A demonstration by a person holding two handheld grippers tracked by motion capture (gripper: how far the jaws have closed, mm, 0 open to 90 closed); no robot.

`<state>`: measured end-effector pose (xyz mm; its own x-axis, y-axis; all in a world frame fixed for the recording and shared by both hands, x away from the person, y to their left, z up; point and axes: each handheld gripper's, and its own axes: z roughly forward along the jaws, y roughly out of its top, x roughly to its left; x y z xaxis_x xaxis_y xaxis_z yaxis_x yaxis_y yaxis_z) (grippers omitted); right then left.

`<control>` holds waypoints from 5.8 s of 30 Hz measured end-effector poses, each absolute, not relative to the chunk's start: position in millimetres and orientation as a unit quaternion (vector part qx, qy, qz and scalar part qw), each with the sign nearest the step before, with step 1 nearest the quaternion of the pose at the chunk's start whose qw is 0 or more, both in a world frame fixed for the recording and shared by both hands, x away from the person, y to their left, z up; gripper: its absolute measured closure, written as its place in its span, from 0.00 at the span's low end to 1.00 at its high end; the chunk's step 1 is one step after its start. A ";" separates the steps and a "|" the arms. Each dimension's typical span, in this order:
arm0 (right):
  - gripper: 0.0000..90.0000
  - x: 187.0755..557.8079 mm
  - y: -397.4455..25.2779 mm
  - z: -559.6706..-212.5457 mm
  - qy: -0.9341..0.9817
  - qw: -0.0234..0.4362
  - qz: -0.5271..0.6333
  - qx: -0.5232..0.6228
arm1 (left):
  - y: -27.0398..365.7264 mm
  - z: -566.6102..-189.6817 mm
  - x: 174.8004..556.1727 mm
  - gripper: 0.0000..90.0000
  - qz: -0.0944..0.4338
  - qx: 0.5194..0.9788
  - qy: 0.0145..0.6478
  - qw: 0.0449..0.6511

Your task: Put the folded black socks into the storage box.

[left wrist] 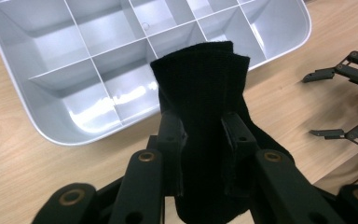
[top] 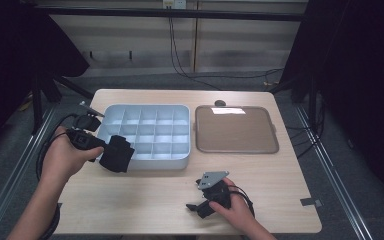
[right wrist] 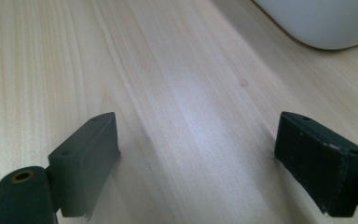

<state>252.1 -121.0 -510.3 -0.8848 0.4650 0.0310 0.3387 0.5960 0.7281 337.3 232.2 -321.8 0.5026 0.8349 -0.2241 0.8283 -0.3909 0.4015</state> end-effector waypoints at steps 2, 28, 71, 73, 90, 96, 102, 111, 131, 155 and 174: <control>0.15 252.0 -121.0 -510.3 0.890 0.081 0.388 0.226 | 233.9 -321.3 338.9 0.81 0.007 0.832 0.501 0.237; 0.15 252.0 -121.0 -510.3 0.890 0.081 0.388 0.226 | 245.7 -322.4 356.9 0.81 0.022 0.822 0.519 0.235; 0.15 252.1 -121.0 -510.3 0.890 0.081 0.389 0.226 | 265.4 -344.2 389.1 0.80 0.040 0.806 0.546 0.227; 0.15 252.1 -121.0 -510.3 0.890 0.081 0.389 0.226 | 266.4 -346.7 390.5 0.80 0.040 0.807 0.545 0.225; 0.15 252.0 -121.0 -510.3 0.890 0.081 0.389 0.226 | 270.5 -366.5 398.1 0.80 0.045 0.807 0.552 0.203; 0.15 252.0 -121.0 -510.4 0.889 0.081 0.389 0.226 | 270.6 -371.5 399.1 0.80 0.051 0.808 0.555 0.190; 0.15 252.0 -121.0 -510.4 0.889 0.081 0.389 0.226 | 272.8 -377.1 400.6 0.80 0.054 0.810 0.555 0.180; 0.15 252.0 -121.0 -510.4 0.889 0.081 0.389 0.226 | 271.3 -382.8 402.0 0.80 0.066 0.813 0.556 0.159; 0.15 251.9 -121.0 -510.4 0.889 0.081 0.389 0.226 | 262.3 -394.8 406.5 0.80 0.083 0.821 0.552 0.120; 0.15 251.8 -120.9 -510.4 0.889 0.081 0.389 0.227 | 251.4 -410.3 409.4 0.81 0.088 0.821 0.557 0.086; 0.15 251.8 -121.0 -510.4 0.889 0.081 0.389 0.226 | 250.9 -410.7 408.6 0.78 0.096 0.819 0.558 0.089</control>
